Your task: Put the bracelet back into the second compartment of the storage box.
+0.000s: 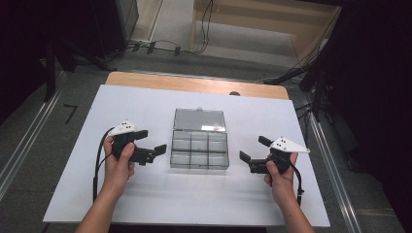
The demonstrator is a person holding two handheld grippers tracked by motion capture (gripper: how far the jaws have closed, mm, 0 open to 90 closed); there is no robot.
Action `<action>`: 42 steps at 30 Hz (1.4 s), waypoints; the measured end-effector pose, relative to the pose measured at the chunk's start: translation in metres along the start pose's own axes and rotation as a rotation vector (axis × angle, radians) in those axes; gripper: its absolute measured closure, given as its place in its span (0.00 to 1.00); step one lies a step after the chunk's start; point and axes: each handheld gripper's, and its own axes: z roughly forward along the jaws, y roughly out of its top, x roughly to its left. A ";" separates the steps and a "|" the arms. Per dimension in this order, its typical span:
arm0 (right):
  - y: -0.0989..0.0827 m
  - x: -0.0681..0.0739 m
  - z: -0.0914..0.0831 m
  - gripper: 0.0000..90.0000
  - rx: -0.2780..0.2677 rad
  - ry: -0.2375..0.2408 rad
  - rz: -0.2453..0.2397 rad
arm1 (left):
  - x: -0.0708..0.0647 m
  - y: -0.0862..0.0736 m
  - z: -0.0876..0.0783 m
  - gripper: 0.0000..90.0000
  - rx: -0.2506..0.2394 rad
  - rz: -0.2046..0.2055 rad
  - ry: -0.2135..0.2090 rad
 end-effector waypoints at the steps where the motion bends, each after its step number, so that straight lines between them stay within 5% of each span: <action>1: -0.001 0.000 -0.001 0.00 -0.002 -0.001 -0.002 | 0.001 -0.002 -0.003 0.00 -0.004 -0.007 0.002; 23: -0.016 -0.014 -0.040 0.00 -0.028 -0.052 0.016 | 0.031 -0.036 -0.067 0.01 -0.037 -0.040 0.100; 27: -0.017 -0.016 -0.047 0.00 -0.034 -0.046 0.023 | 0.036 -0.036 -0.071 0.13 -0.030 -0.053 0.176; 37: -0.024 -0.016 -0.058 0.00 -0.029 -0.056 0.020 | 0.047 -0.042 -0.077 0.47 0.018 -0.087 0.251; 42: -0.029 -0.018 -0.063 0.00 -0.028 -0.048 0.030 | 0.054 -0.047 -0.078 0.59 0.042 -0.120 0.245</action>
